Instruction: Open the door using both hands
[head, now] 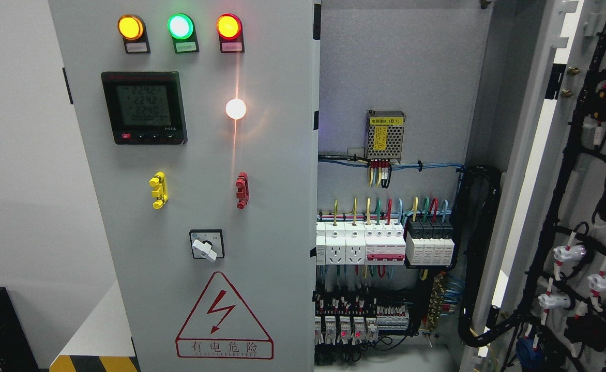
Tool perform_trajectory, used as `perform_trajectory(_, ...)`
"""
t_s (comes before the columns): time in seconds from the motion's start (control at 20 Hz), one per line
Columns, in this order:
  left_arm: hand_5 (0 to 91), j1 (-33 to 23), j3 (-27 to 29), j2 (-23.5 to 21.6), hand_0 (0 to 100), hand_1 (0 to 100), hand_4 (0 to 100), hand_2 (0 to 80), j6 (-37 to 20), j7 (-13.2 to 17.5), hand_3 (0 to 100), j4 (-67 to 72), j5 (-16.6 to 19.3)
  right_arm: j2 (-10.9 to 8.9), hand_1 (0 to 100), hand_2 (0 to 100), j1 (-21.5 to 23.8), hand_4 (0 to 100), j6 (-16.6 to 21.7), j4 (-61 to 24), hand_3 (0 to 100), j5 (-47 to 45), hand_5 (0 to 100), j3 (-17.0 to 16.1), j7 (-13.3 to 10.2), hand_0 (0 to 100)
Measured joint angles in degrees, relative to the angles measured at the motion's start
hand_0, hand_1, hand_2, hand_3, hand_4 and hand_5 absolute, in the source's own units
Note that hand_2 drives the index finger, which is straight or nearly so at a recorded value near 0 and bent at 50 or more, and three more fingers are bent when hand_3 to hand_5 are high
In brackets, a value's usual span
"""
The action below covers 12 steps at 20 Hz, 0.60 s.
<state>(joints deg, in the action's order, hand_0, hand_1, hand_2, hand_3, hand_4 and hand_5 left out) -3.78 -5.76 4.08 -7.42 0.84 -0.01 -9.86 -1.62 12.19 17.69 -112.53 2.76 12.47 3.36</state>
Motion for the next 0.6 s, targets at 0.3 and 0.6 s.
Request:
perform_trajectory(0.3,0.0,0.03,-0.05,0.51,0,0,0,0.0,0.25,0.00,0,-0.55,-0.04,1.30,0,0,-7.73,0,-8.69,-0.96,0,-0.03,0,0.05,-0.04,0)
perform_trajectory(0.6,0.0,0.14,-0.08,0.84,0,0,0,0.0,-0.04,0.05,0,-1.19,-0.05,3.43,0,0,-15.43,0,-16.23,-0.97,0,-0.07,0,0.23,-0.04,0)
